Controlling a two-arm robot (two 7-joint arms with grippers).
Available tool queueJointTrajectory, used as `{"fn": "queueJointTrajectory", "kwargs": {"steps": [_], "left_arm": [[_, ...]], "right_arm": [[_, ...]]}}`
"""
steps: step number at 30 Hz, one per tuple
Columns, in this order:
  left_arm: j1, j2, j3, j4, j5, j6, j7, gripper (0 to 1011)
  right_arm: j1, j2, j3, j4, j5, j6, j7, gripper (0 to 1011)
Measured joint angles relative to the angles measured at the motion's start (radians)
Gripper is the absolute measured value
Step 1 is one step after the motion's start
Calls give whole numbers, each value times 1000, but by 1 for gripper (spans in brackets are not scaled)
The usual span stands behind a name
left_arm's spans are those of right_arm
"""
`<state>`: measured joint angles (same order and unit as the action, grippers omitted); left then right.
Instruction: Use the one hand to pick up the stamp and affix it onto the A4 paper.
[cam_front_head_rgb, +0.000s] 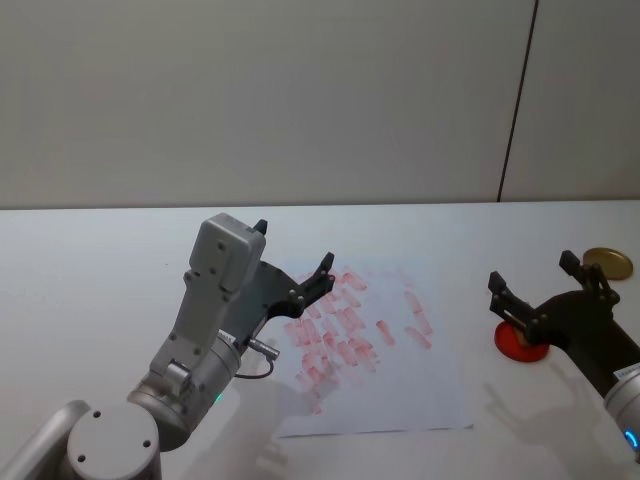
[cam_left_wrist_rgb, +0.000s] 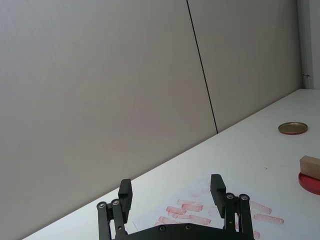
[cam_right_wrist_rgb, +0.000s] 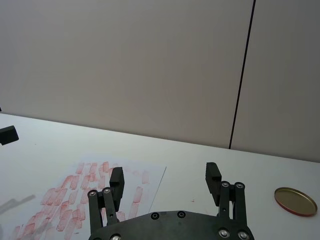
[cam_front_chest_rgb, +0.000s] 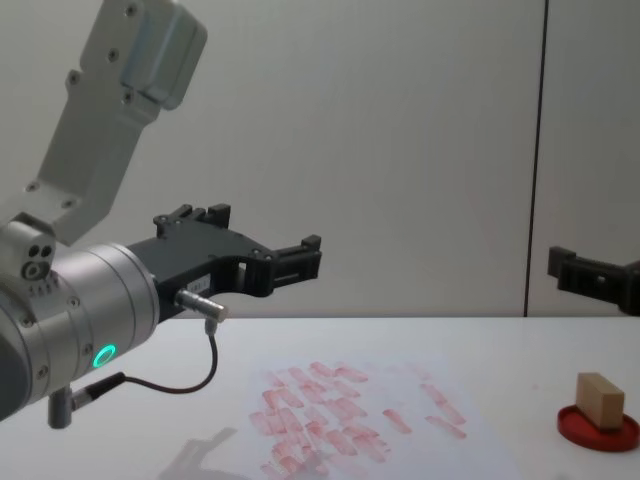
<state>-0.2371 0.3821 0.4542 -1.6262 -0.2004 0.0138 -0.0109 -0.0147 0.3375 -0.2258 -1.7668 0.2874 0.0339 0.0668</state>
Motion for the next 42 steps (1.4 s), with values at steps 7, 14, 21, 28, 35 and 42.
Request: {"fn": "queueJointTrajectory", "kwargs": {"steps": [7,14,21,28,35,42], "left_arm": [[0,0,0,0,0,0,0,993],[0,0,0,0,0,0,0,993],[0,0,0,0,0,0,0,993],[0,0,0,0,0,0,0,993],[0,0,0,0,0,0,0,993],[0,0,0,0,0,0,0,993]], "right_arm": [[0,-5,-1,0,0,6,-5,1001],[2,-26,-9,-1,-1,52,-52,1001],[13,-58,-15,6,10,125,-120,1001],[54,-93,-12,51,25,190,-171,1001],[105,-122,-4,109,33,236,-196,1001],[154,-145,2,164,37,282,-204,1000]]}}
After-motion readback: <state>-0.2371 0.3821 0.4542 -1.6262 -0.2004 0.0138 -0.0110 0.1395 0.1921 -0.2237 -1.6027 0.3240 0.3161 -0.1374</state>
